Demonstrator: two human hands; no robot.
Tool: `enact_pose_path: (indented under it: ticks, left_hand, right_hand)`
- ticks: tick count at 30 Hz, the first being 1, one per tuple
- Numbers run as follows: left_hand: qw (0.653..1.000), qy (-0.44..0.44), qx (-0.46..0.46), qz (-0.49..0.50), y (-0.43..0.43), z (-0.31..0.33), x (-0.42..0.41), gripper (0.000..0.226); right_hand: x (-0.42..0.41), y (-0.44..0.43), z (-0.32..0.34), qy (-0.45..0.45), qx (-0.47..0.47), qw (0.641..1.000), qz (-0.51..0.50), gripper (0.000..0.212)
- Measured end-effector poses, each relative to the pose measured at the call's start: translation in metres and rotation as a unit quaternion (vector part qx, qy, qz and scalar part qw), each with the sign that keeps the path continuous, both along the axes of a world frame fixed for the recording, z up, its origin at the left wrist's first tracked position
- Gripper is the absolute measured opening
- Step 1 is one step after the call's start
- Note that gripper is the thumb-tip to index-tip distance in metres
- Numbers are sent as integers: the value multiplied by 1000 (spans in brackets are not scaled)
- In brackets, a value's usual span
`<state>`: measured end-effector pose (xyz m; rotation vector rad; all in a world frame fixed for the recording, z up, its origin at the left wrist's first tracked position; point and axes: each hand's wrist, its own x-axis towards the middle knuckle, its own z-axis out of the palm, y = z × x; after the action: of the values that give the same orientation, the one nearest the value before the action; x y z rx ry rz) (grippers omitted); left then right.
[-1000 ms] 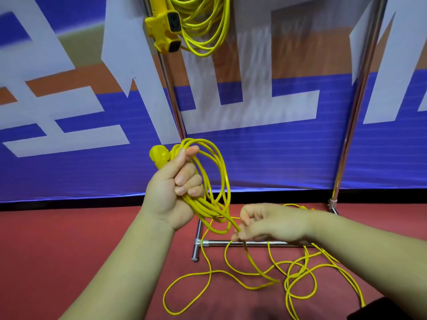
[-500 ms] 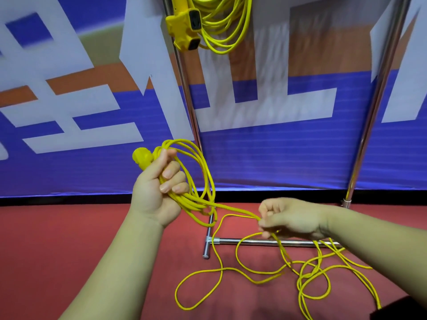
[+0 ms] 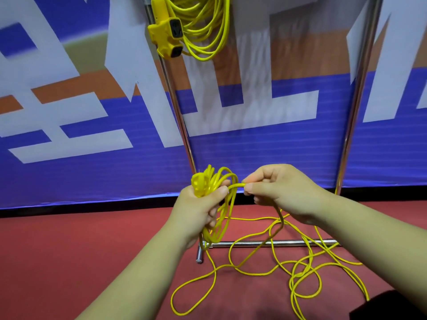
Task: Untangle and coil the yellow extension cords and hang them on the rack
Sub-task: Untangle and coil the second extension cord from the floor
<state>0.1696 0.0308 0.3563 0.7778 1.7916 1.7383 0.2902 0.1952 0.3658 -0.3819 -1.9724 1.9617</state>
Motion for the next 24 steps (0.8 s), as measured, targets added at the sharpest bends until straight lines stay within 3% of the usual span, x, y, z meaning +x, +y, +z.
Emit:
enact_pose_path:
  ticks: [2,7,11,15,20,24]
  left_hand:
    - [998,-2,-22,-57,3,-3,5,29]
    - [993,-49,-32,-104,11,3,12,28]
    - [991,-116,58,-36,12,23,1,24]
    - [971,-178,156,13,0,37,-25,24]
    - [970,-168,146,94,-4,24,-40,22]
    - [963,-173,115,175,-9,12,-51,17]
  right_hand:
    - [3,1,2,13,27,1000,10,5]
    - [8,11,-4,29,16,999,25,13]
    - [11,23,-19,-41,20,994,98,25]
    - [15,28,-30,-105,43,982,152,21]
    - [13,27,-32,-140,85,972,166,18]
    - [12,29,-32,-182,21,979,91,13]
